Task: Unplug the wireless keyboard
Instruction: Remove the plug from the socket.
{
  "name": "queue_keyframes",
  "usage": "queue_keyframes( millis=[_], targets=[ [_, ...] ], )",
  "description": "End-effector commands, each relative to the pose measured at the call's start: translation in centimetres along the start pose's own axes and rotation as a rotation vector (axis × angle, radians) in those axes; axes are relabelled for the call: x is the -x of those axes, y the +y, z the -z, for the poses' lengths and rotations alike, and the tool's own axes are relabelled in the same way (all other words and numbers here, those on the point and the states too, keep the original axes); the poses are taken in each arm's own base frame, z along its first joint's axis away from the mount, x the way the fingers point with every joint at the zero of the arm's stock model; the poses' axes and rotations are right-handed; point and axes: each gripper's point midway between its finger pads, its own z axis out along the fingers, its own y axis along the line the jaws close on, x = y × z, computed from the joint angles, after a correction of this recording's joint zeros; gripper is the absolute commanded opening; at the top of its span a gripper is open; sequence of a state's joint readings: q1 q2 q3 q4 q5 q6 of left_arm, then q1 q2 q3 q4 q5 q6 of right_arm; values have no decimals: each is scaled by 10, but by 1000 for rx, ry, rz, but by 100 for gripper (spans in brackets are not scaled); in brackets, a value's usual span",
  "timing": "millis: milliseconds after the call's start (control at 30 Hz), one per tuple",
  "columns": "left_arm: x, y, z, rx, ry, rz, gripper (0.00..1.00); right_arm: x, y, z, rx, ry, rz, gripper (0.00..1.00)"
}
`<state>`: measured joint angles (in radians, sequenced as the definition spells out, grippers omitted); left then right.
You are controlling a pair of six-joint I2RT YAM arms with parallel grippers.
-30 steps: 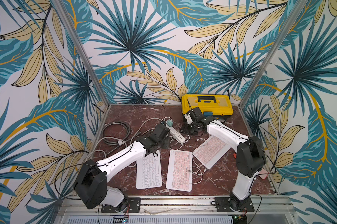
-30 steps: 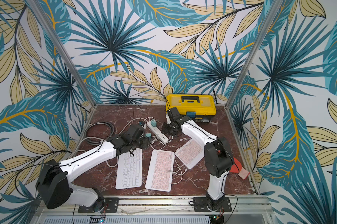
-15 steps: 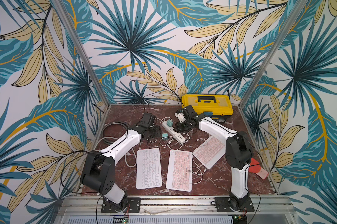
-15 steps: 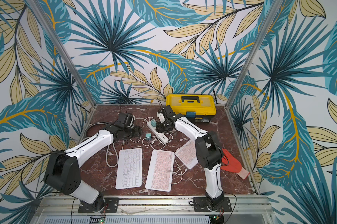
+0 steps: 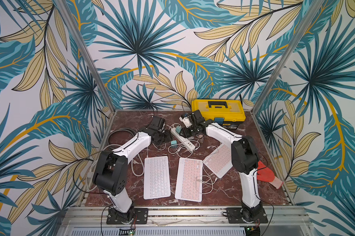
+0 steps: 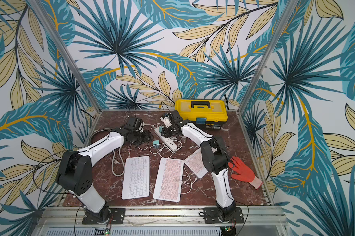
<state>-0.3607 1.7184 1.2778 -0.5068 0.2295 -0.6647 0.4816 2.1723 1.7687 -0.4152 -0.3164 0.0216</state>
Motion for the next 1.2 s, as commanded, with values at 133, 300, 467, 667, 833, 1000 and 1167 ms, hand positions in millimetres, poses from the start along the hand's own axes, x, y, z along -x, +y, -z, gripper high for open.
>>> queue_keyframes(
  millis=[133,300,467,667,833,1000,1167],
  targets=[
    [13,0,-6,11,-18,53,55,14,-7,-19,47,-22,38,42],
    [14,4,-15,27,-9,102,55,15,-16,-33,37,-17,49,42],
    [18,2,-21,27,-5,111,55,17,-23,-44,19,-15,60,43],
    [19,3,-27,32,1,122,54,21,-31,-52,-12,-26,83,43],
    [18,6,-34,40,11,142,53,23,-29,-57,5,-41,81,41],
    [20,6,-40,42,15,160,53,22,-27,-58,15,-41,82,34],
    [22,7,-45,45,22,185,53,21,-22,-59,2,-34,113,30]
  ],
)
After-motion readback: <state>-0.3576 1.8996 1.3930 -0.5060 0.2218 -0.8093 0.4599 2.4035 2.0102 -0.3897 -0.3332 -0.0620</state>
